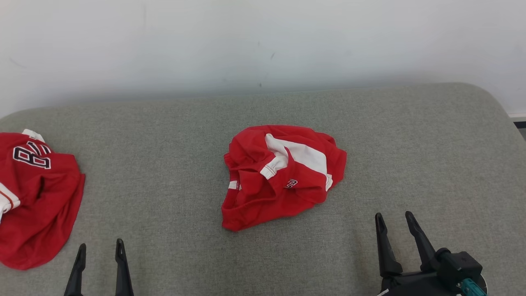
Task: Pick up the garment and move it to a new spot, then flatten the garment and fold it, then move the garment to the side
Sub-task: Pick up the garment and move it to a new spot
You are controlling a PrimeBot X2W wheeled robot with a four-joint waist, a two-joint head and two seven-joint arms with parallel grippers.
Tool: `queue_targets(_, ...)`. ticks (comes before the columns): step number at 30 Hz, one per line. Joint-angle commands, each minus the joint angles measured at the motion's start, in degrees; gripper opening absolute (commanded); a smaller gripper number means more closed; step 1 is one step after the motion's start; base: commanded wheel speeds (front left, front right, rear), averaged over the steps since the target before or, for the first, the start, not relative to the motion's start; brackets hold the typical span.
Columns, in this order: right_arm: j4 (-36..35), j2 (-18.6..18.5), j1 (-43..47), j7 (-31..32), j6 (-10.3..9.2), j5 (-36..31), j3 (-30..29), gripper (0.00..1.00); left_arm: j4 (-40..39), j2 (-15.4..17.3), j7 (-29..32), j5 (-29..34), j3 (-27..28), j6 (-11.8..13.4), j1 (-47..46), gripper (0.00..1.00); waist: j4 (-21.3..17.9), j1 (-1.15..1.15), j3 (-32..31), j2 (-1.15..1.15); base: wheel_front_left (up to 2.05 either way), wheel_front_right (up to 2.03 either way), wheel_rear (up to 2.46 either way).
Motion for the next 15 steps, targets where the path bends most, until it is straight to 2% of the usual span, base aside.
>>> queue_targets(1,0.1,0.05,0.48,-0.13,-0.12,-0.2,0.04,1.0,-0.08,-0.08,-0.36,0.38,-0.08,0.13,0.05,1.0,-0.06,0.0,-0.03,0.0,0.0,0.0,0.0)
queue_targets(15,0.46,0.05,0.07,-0.13,-0.12,-0.08,0.07,1.0,0.29,-0.07,-0.36,0.32,-0.72,0.99,0.21,1.0,-0.13,0.0,-0.12,0.0,0.0,0.0,0.0)
